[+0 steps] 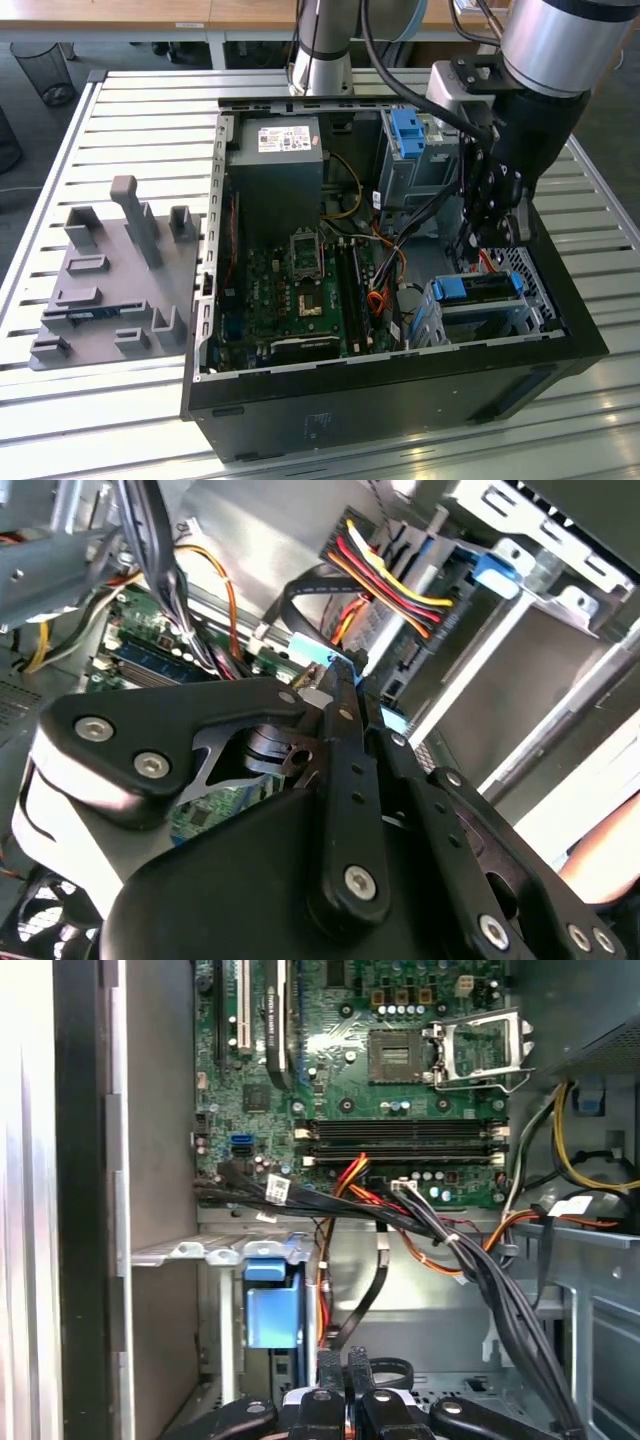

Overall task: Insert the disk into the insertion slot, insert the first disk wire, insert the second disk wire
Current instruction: 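Insert the second disk wire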

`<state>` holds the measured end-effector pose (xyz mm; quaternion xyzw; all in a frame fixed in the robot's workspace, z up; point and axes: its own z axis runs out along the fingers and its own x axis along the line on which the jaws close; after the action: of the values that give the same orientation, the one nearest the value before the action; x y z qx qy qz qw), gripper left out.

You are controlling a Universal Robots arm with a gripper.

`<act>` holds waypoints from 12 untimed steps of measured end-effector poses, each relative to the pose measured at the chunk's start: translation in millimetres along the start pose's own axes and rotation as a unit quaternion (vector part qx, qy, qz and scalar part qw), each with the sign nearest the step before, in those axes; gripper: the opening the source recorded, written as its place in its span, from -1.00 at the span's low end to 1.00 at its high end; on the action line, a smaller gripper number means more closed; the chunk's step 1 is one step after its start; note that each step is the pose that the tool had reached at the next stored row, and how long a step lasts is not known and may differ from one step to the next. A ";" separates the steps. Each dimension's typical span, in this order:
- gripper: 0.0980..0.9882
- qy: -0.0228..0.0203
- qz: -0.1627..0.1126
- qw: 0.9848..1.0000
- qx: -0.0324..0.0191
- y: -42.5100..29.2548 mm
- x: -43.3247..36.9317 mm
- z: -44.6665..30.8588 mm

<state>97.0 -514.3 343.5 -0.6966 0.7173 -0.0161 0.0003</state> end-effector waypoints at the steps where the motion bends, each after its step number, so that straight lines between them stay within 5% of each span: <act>1: -0.90 0.000 0.000 1.000 0.000 -0.1 1.9 0.1; 12: -0.90 0.000 0.000 1.000 0.000 -1.0 7.5 2.4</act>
<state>97.8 -521.8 341.3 -0.6966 0.7173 -0.0161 0.0003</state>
